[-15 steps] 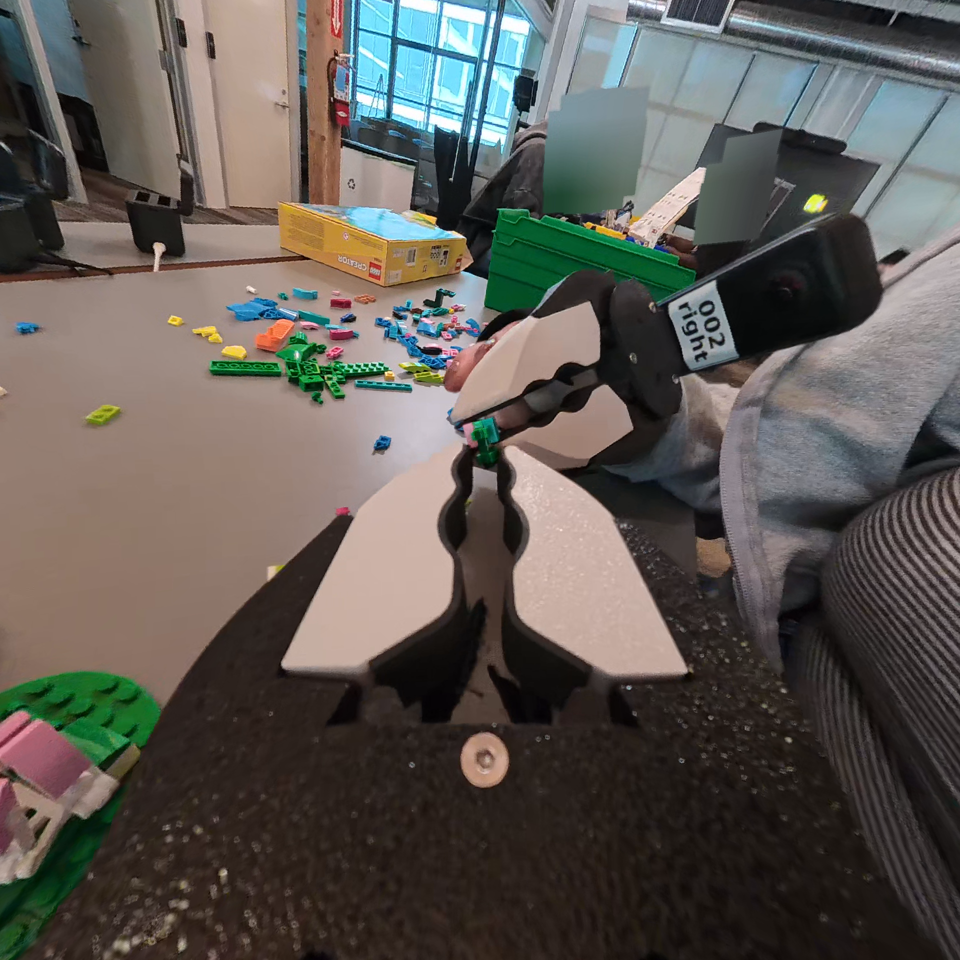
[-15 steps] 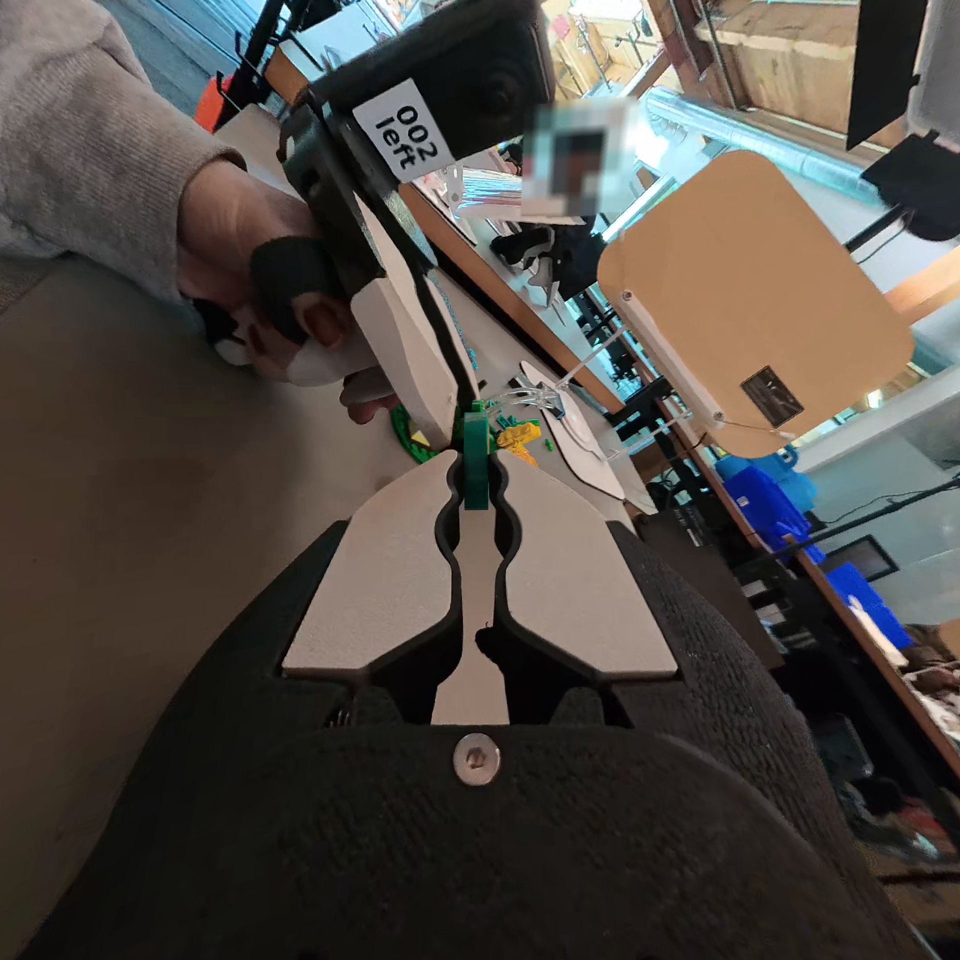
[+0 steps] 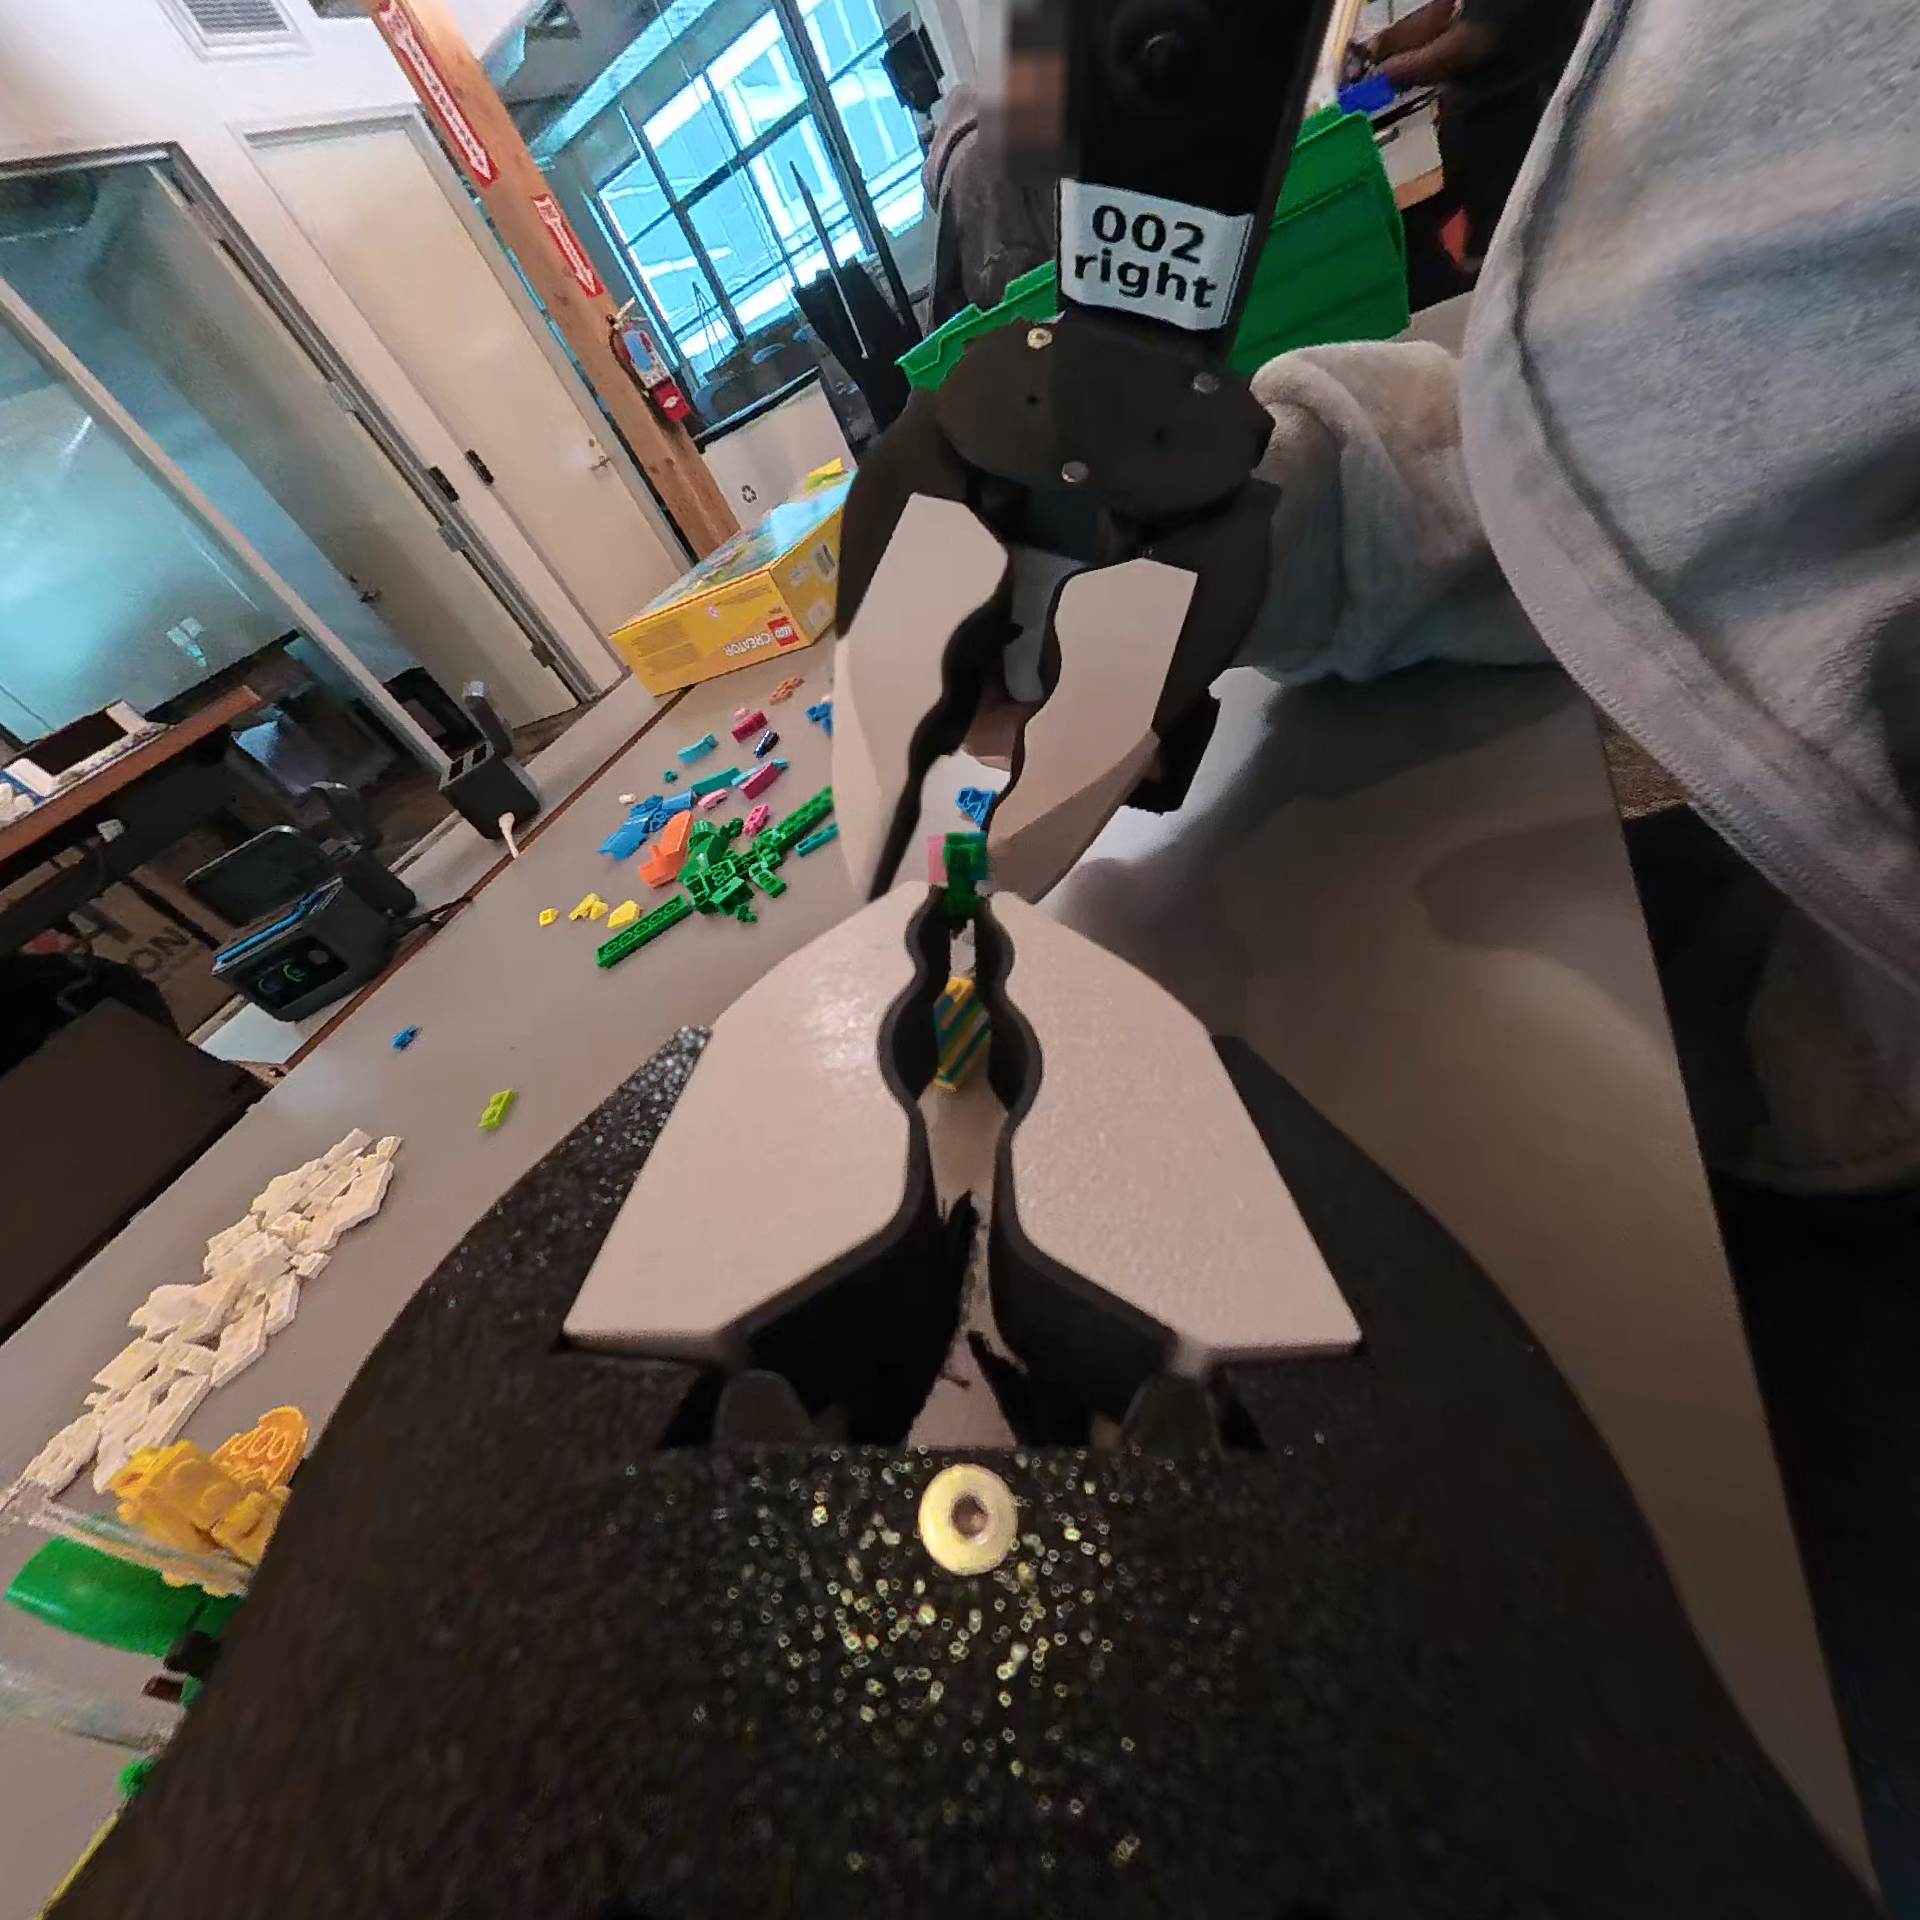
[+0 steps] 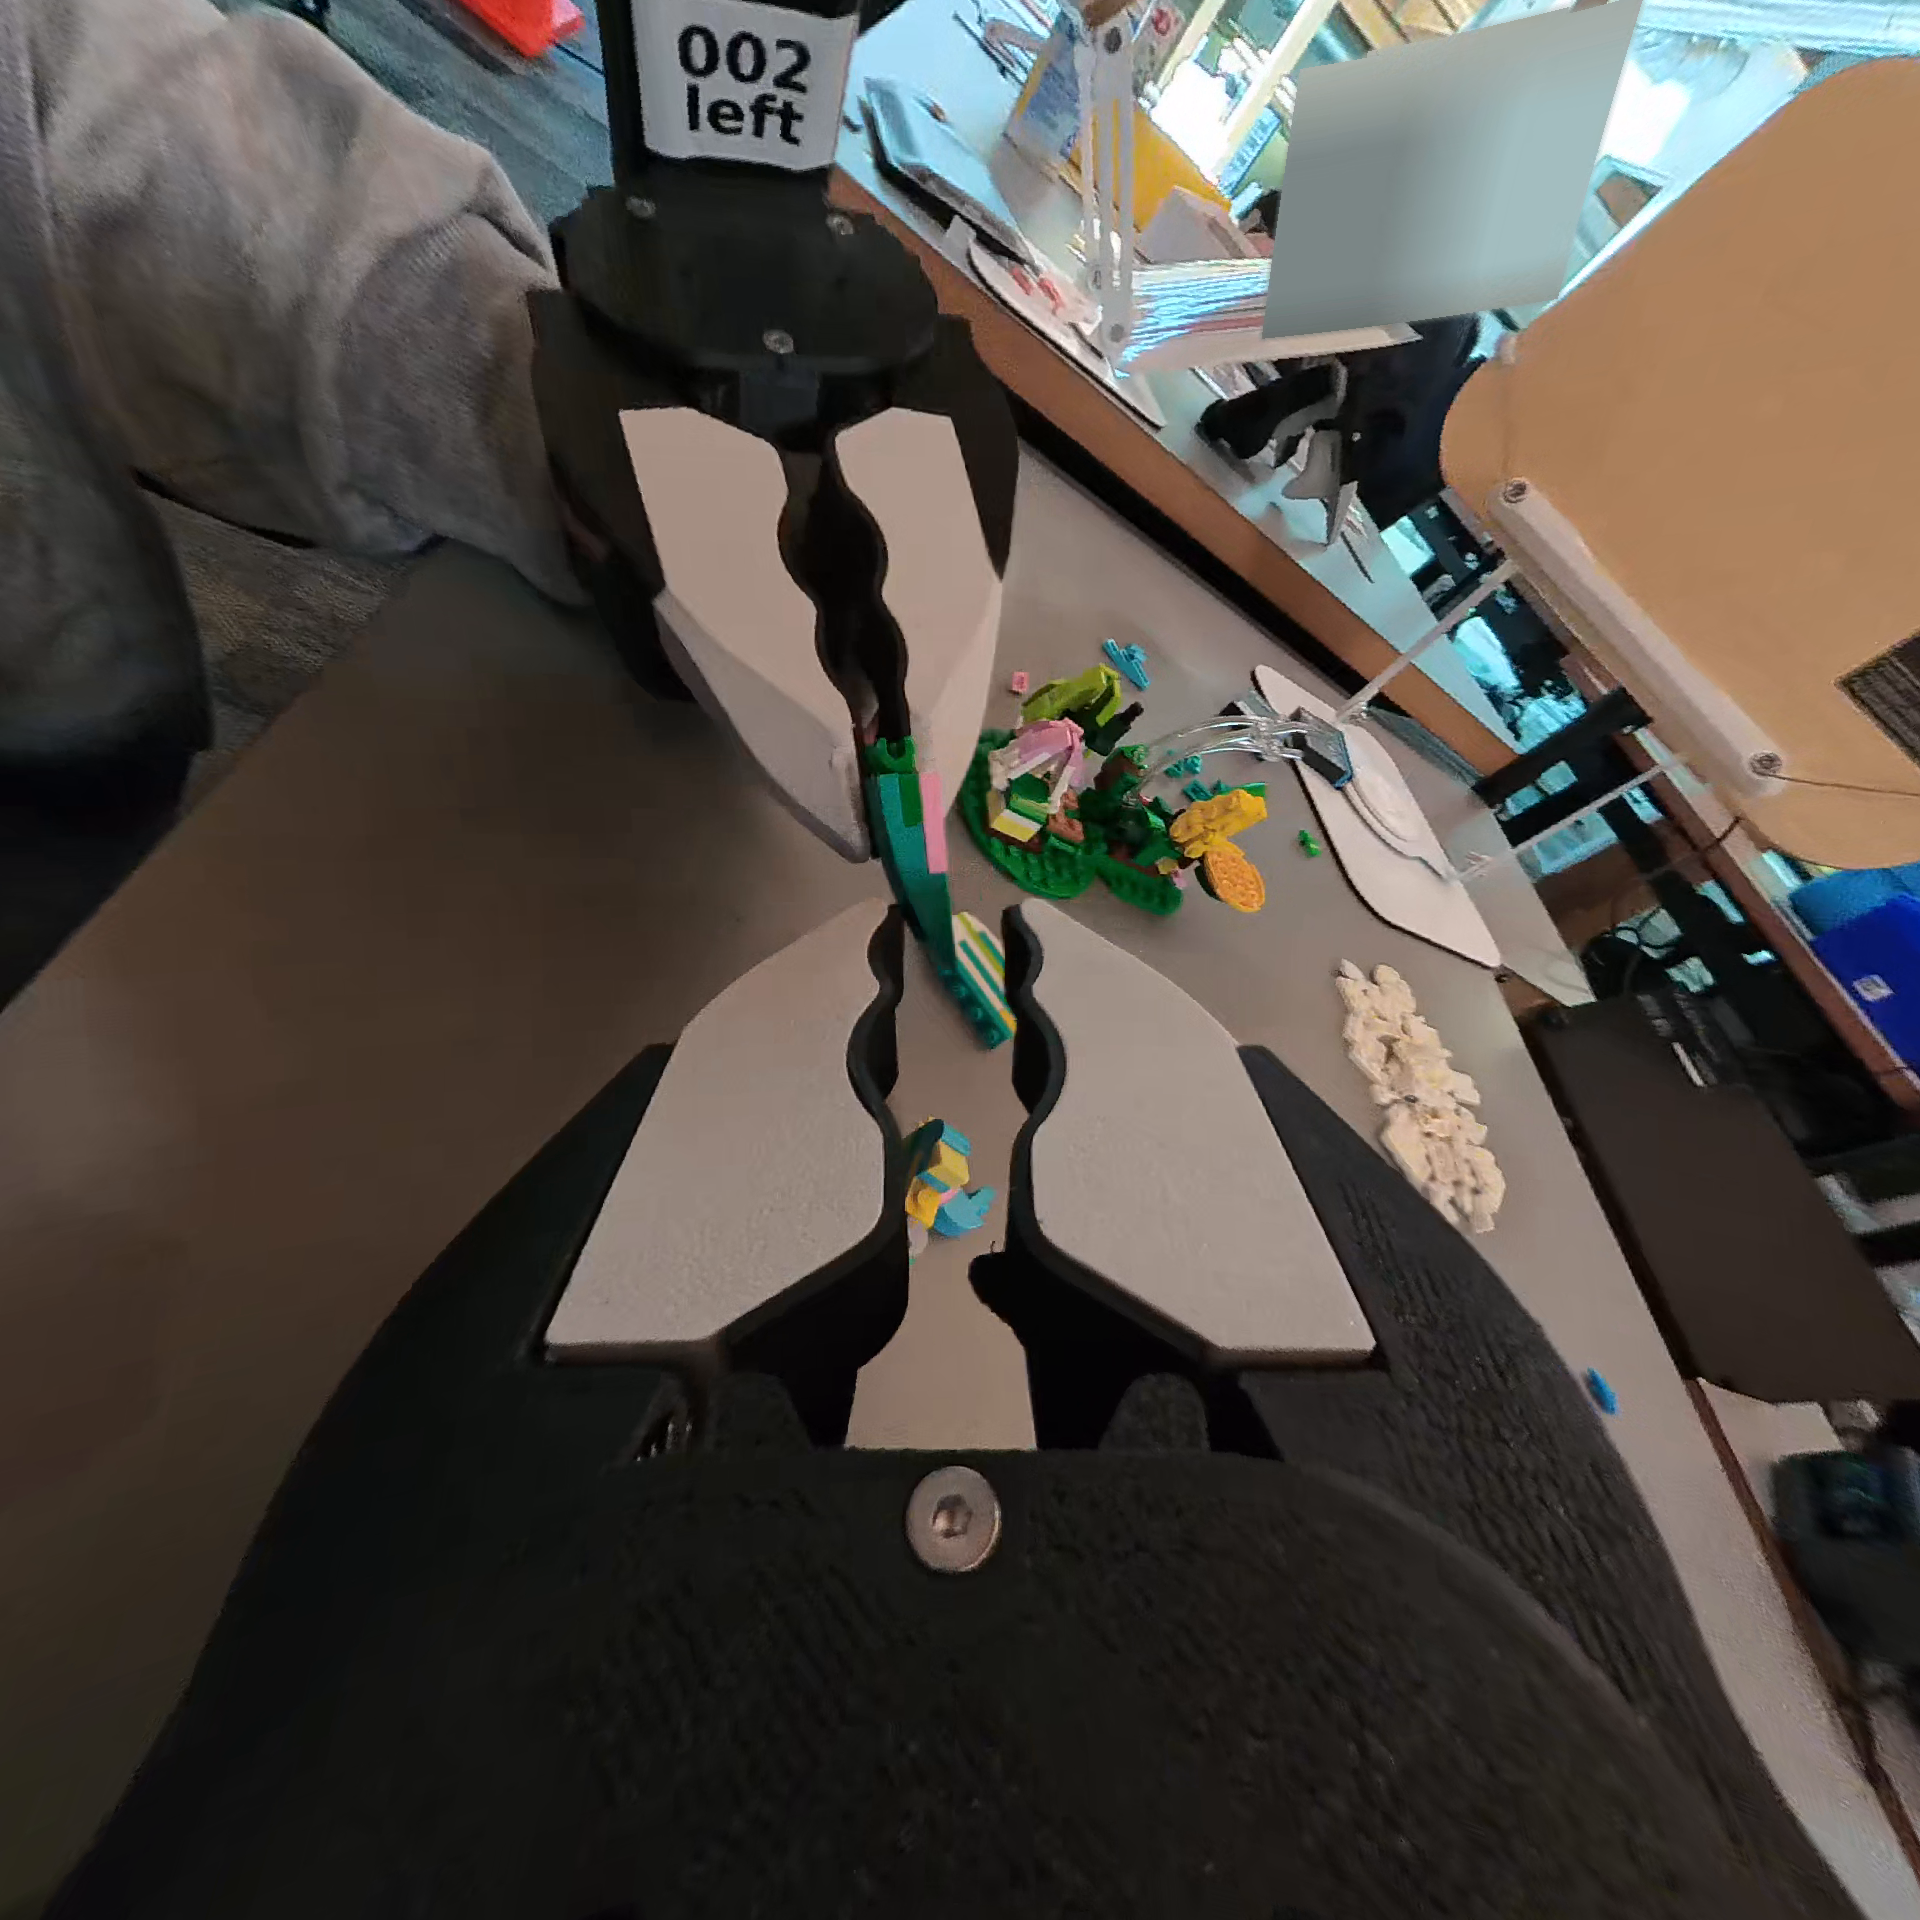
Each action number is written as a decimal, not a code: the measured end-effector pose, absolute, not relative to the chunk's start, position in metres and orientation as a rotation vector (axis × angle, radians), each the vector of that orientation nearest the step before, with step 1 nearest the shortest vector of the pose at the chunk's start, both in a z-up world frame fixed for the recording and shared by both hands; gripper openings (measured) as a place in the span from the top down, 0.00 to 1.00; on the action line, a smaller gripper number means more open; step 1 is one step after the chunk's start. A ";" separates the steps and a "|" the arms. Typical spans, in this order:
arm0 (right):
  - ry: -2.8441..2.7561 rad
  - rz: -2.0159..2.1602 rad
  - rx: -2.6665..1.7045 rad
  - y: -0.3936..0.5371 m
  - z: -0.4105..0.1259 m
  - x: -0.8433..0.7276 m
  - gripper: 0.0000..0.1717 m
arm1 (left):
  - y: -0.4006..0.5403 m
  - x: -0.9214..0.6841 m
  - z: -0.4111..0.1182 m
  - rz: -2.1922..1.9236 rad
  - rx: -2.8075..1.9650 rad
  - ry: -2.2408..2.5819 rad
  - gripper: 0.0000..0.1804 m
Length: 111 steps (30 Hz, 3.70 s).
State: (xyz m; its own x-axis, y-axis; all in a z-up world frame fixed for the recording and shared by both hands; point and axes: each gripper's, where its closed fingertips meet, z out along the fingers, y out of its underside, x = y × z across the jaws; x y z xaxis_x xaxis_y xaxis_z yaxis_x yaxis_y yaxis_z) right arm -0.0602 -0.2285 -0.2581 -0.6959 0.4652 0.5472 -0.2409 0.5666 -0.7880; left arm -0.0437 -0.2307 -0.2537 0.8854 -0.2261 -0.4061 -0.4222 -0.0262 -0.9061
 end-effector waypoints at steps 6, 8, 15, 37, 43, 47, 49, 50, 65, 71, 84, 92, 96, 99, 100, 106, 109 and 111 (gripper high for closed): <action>-2.062 1.147 -0.154 -0.227 -0.262 -0.057 0.98 | -0.231 -0.043 -0.252 0.175 -1.593 0.518 0.97; -2.051 1.149 -0.162 -0.227 -0.260 -0.058 0.98 | -0.231 -0.045 -0.250 0.204 -1.585 0.512 0.97; -2.024 1.165 -0.214 -0.222 -0.253 -0.061 0.99 | -0.226 -0.060 -0.248 0.295 -1.620 0.404 0.97; -2.704 1.913 -0.566 -0.248 -0.273 0.014 0.90 | -0.235 0.005 -0.278 0.028 -1.703 0.839 0.97; -2.734 2.068 -0.608 -0.248 -0.264 0.024 0.88 | -0.237 0.011 -0.277 0.000 -1.690 0.867 0.97; -2.769 2.106 -0.627 -0.247 -0.264 0.028 0.87 | -0.236 0.015 -0.279 -0.001 -1.694 0.889 0.97; -2.750 2.101 -0.651 -0.247 -0.264 0.024 0.88 | -0.237 0.014 -0.282 0.004 -1.705 0.893 0.97; -2.730 2.103 -0.669 -0.248 -0.263 0.021 0.89 | -0.236 0.014 -0.283 0.008 -1.712 0.896 0.97; -2.758 1.822 -0.680 -0.242 -0.285 0.010 0.94 | -0.231 -0.001 -0.284 0.159 -1.708 0.875 0.97; -2.524 1.791 -0.613 -0.236 -0.272 -0.015 0.96 | -0.225 -0.026 -0.271 0.075 -1.744 0.541 0.94; -2.106 1.804 -0.388 -0.234 -0.235 -0.036 0.96 | -0.225 -0.029 -0.231 -0.276 -1.529 0.250 0.86; -2.069 1.812 -0.367 -0.239 -0.233 -0.037 0.96 | -0.226 -0.029 -0.223 -0.299 -1.461 0.235 0.96; -2.091 1.768 -0.382 -0.239 -0.238 -0.039 0.97 | -0.227 -0.030 -0.230 -0.258 -1.529 0.263 0.96; -2.115 1.723 -0.441 -0.234 -0.243 -0.044 0.93 | -0.226 -0.034 -0.237 -0.246 -1.599 0.252 0.96; -2.129 1.717 -0.462 -0.232 -0.244 -0.044 0.92 | -0.225 -0.035 -0.239 -0.246 -1.618 0.248 0.96; -2.164 1.700 -0.465 -0.231 -0.249 -0.044 0.93 | -0.222 -0.042 -0.251 -0.201 -1.699 0.224 0.96; -2.152 1.700 -0.472 -0.231 -0.249 -0.045 0.94 | -0.223 -0.041 -0.252 -0.222 -1.701 0.229 0.96; -2.151 1.703 -0.459 -0.232 -0.248 -0.044 0.97 | -0.225 -0.040 -0.251 -0.246 -1.697 0.232 0.96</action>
State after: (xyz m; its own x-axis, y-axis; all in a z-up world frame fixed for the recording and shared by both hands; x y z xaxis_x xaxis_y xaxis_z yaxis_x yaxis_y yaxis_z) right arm -0.0442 -0.2318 -0.2477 -0.8833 0.4625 0.0766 0.0317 0.2219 -0.9746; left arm -0.0395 -0.2248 -0.2510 0.9558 -0.2925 0.0290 -0.0123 -0.1383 -0.9903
